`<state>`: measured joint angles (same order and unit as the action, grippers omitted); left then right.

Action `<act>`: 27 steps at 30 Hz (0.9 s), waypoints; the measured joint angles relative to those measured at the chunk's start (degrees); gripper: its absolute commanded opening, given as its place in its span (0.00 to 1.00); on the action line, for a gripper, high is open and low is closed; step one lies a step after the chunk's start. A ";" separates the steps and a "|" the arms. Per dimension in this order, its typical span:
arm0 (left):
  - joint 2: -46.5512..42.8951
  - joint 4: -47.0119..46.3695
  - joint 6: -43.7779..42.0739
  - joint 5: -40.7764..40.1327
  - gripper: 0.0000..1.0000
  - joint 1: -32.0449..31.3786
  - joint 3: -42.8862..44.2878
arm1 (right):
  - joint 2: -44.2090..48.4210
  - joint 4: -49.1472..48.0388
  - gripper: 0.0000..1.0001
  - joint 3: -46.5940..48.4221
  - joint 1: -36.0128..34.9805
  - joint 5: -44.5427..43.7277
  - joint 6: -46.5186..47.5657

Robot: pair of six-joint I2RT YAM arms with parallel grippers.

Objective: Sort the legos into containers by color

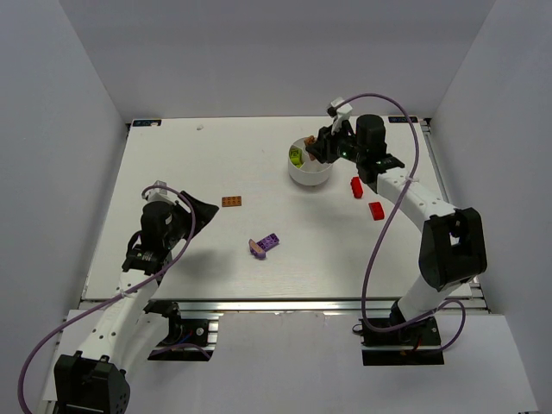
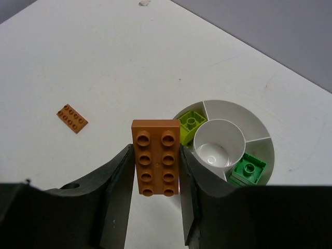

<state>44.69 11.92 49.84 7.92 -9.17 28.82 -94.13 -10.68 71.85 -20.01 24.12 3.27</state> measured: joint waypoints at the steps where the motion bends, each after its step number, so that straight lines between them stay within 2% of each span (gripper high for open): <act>1: 0.00 -0.02 0.02 0.02 0.77 0.00 0.00 | -0.39 -0.35 0.00 0.02 0.02 -0.66 -0.85; 15: 2.78 -0.72 0.22 0.24 0.77 0.00 0.00 | -3.26 -9.31 0.04 -5.35 0.09 -6.60 -8.00; 21: 3.10 -0.83 0.24 0.26 0.77 0.00 0.02 | -5.42 -12.22 0.08 -6.40 0.31 -7.52 -8.94; 27: 3.54 -0.79 0.44 0.26 0.77 0.00 0.02 | -6.80 -15.23 0.18 -7.76 1.18 -7.50 -9.11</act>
<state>48.23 11.14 50.28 8.19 -9.17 28.84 -100.92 -25.91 64.10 -18.83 16.62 -5.85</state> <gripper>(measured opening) 0.774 0.409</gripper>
